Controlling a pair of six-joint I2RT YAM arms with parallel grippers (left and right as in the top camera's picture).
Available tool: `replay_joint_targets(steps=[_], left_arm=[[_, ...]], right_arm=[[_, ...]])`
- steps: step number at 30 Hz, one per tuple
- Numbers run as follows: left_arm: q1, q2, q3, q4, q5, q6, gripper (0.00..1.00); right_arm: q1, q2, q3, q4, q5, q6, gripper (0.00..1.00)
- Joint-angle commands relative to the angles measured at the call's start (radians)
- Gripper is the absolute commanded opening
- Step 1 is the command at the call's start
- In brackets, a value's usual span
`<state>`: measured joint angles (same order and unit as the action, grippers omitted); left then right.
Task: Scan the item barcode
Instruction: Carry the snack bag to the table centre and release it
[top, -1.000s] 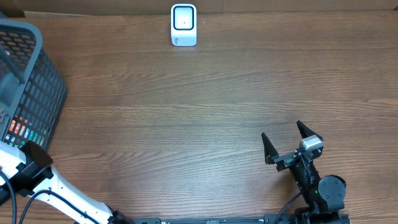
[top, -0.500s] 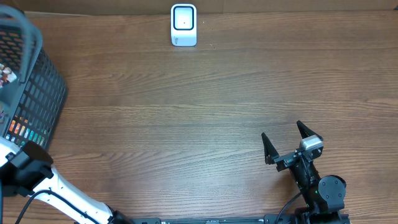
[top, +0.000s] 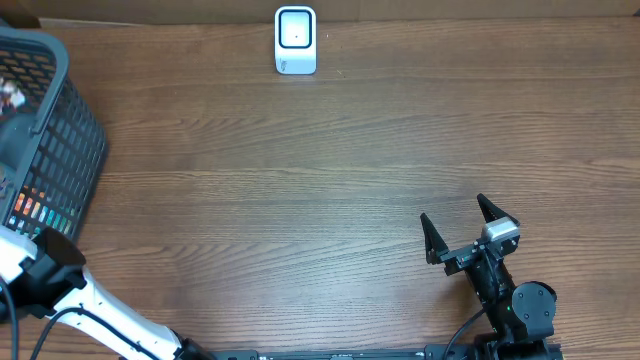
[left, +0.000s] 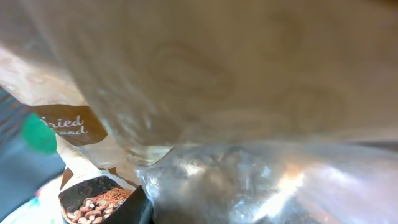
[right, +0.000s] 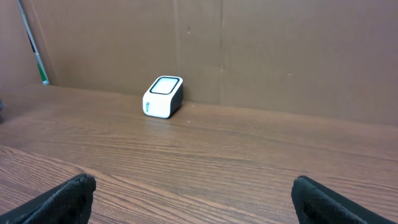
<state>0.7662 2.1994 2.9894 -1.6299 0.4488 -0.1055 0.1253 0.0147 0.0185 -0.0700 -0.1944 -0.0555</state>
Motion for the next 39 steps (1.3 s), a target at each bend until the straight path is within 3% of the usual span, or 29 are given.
replay_joint_targets(steps=[1, 4, 9, 16, 22, 28, 37, 39], left_arm=[[-0.034, -0.112, 0.099, -0.01, 0.244, 0.027, 0.04], [-0.117, -0.142, 0.103, -0.06, 0.254, 0.084, 0.04], [-0.372, -0.138, 0.081, -0.06, 0.238, 0.134, 0.04], [-0.726, -0.112, -0.092, -0.06, -0.031, 0.123, 0.04], [-0.97, -0.1, -0.395, -0.023, -0.213, -0.022, 0.04], [-1.18, -0.06, -0.751, 0.186, -0.224, -0.227, 0.04], [-1.3, -0.058, -1.063, 0.412, -0.227, -0.581, 0.04], [-1.304, -0.058, -1.1, 0.428, -0.228, -0.644, 0.11]], right_arm=[[0.004, -0.012, -0.011, 0.005, 0.008, 0.002, 1.0], [0.004, -0.012, -0.011, 0.005, 0.008, 0.002, 1.0], [0.004, -0.012, -0.011, 0.005, 0.008, 0.002, 1.0], [0.004, -0.012, -0.011, 0.005, 0.008, 0.002, 1.0], [0.004, -0.012, -0.011, 0.005, 0.008, 0.002, 1.0], [0.004, -0.012, -0.011, 0.005, 0.008, 0.002, 1.0], [0.004, -0.012, -0.011, 0.005, 0.008, 0.002, 1.0], [0.004, -0.012, -0.011, 0.005, 0.008, 0.002, 1.0]])
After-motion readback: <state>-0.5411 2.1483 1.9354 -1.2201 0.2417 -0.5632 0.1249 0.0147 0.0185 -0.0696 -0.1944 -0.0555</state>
